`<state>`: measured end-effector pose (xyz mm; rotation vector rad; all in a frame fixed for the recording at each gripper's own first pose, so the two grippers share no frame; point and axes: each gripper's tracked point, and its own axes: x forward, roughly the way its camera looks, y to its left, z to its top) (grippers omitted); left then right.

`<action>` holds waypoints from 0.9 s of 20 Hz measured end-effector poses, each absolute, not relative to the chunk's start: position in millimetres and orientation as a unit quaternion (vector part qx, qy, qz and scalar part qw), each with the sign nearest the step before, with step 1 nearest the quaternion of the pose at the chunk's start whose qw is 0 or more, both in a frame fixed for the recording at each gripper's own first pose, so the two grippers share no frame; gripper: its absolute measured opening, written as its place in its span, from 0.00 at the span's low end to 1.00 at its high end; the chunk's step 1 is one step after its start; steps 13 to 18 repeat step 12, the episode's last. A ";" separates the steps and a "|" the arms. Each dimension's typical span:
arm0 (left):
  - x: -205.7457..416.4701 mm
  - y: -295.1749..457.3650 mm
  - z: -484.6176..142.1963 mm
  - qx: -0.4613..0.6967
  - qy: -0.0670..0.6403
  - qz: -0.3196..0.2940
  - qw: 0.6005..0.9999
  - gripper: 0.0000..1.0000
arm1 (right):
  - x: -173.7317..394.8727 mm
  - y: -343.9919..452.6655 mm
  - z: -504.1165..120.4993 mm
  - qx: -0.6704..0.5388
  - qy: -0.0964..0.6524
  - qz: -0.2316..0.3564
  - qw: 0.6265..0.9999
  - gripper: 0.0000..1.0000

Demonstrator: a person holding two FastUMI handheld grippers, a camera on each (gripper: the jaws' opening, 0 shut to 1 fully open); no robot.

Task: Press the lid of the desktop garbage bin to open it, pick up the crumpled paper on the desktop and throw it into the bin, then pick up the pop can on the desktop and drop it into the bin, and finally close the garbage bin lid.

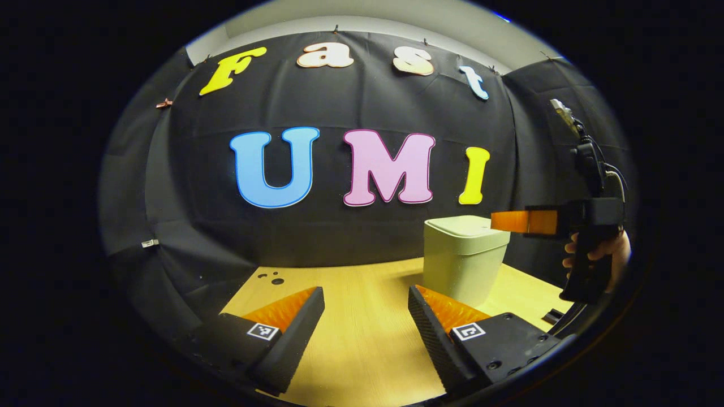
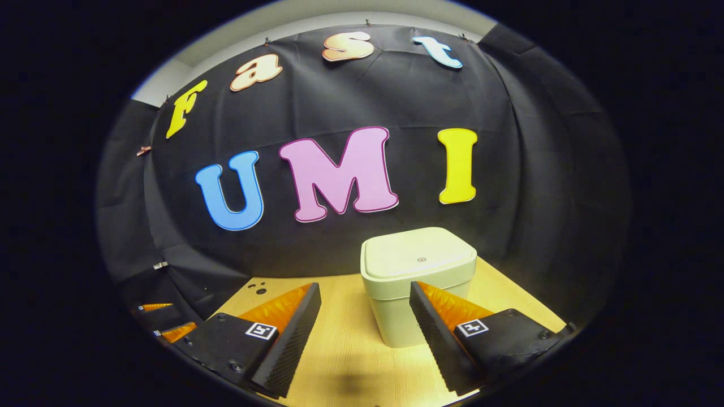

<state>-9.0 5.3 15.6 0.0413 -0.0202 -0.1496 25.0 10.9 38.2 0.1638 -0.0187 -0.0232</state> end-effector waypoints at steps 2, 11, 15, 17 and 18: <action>-9.1 5.8 11.1 0.013 -0.003 -0.075 0.997 0.96 | 11.5 13.9 30.4 0.075 -0.009 -0.015 0.997 0.99; -6.4 26.3 -24.3 -0.005 0.036 -0.052 0.998 0.96 | -13.9 48.7 -29.3 0.077 0.071 0.002 0.995 0.99; -6.1 27.1 -25.0 -0.003 0.036 -0.051 0.998 0.95 | -15.7 53.1 -32.6 0.075 0.076 0.008 0.994 0.99; -6.1 27.1 -25.0 -0.003 0.036 -0.051 0.998 0.95 | -15.7 53.1 -32.6 0.075 0.076 0.008 0.994 0.99; -6.1 27.1 -25.0 -0.003 0.036 -0.051 0.998 0.95 | -15.7 53.1 -32.6 0.075 0.076 0.008 0.994 0.99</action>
